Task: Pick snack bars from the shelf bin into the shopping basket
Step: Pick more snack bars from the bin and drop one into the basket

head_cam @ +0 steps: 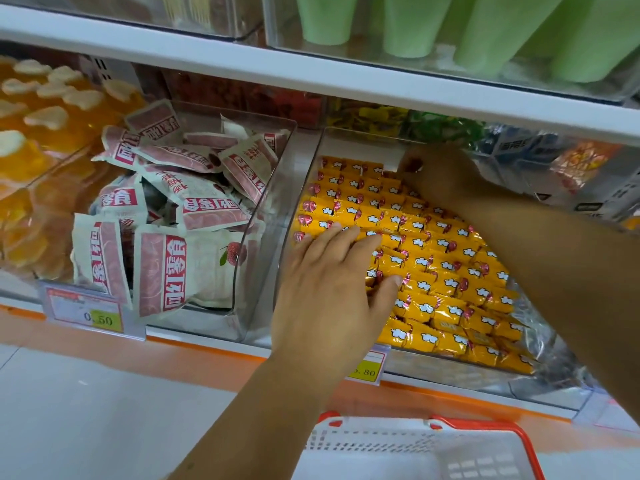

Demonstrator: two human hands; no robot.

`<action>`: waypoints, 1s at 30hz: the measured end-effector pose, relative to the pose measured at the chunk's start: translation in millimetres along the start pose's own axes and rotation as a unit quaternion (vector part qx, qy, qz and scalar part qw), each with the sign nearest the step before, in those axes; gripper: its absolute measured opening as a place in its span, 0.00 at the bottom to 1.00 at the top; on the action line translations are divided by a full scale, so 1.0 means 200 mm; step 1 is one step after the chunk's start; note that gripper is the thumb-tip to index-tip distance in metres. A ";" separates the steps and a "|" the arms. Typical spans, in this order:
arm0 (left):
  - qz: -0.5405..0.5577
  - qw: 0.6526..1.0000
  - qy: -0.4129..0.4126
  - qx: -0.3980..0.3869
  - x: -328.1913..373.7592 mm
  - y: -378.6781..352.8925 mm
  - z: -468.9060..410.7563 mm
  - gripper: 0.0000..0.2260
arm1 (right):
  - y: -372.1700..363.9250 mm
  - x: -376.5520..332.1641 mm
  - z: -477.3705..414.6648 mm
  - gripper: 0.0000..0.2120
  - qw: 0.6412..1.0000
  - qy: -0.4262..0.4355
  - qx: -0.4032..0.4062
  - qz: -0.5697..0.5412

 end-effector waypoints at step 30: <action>0.459 0.879 0.063 -0.114 0.27 0.31 0.39 0.13 | 0.37 -0.29 1.58 0.17 0.710 -0.208 0.062 -0.670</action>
Point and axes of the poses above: each hand's wrist, its own z-axis away from the middle knuckle, its own y-axis out of the back of the hand, x = y × z, the point moved 2 cm from there along -z, towards the middle knuckle, and after that the axes turned 3 degrees about -y, right-handed, at the moved point
